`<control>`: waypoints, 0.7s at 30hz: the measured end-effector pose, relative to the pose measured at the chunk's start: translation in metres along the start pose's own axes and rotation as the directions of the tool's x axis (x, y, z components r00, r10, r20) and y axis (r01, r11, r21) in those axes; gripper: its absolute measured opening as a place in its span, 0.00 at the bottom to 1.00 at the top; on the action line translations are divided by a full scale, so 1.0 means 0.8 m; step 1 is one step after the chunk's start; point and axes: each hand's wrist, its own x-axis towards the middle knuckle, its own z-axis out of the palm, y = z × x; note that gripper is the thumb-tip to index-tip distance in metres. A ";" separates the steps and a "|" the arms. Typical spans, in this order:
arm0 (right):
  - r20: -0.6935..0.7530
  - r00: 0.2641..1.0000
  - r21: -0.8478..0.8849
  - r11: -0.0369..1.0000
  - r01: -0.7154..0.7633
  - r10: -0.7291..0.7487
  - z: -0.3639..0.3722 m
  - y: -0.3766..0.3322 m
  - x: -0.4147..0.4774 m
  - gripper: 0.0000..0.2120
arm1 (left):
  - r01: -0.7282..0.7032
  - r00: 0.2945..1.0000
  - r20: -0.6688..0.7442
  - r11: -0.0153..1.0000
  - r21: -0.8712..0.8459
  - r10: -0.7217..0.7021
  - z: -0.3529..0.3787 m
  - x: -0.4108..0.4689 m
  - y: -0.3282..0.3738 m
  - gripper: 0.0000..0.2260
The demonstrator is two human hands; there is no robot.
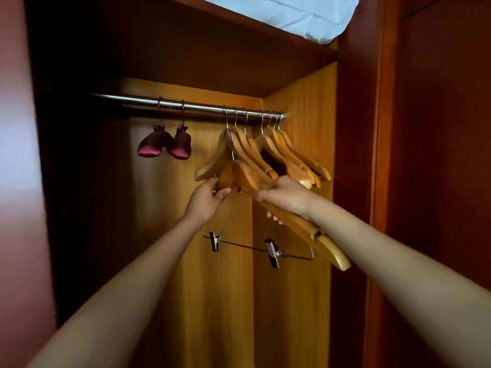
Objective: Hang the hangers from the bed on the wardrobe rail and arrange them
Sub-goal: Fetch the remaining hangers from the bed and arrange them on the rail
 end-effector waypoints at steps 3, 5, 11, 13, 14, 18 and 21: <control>0.002 1.000 -0.048 0.998 0.029 -0.028 -0.016 -0.002 0.034 0.07 | -0.010 0.998 -0.056 1.000 0.020 0.011 0.010 0.034 0.000 0.13; -0.003 0.998 -0.067 0.996 0.055 -0.055 -0.022 -0.005 0.058 0.08 | 0.009 0.995 -0.103 1.000 0.020 -0.007 0.016 0.055 0.002 0.13; -0.031 0.986 -0.114 0.981 0.158 -0.163 -0.025 -0.052 0.129 0.06 | 0.104 0.971 -0.215 0.994 -0.026 -0.107 0.011 0.096 0.014 0.17; -0.037 0.986 -0.077 0.985 0.157 -0.160 -0.020 -0.067 0.152 0.05 | 0.168 0.950 -0.250 0.982 -0.086 -0.185 0.003 0.105 0.014 0.17; -0.050 0.986 -0.071 0.986 0.153 -0.156 -0.016 -0.072 0.163 0.06 | 0.199 0.937 -0.268 0.973 -0.120 -0.225 -0.001 0.109 0.014 0.17; -0.112 0.982 0.007 0.988 0.153 -0.151 0.010 -0.078 0.201 0.04 | 0.262 0.906 -0.304 0.955 -0.139 -0.293 -0.021 0.126 0.017 0.17; -0.189 0.971 -0.005 0.989 0.149 -0.147 0.029 -0.077 0.228 0.08 | 0.266 0.902 -0.331 0.961 -0.079 -0.277 -0.031 0.135 0.011 0.15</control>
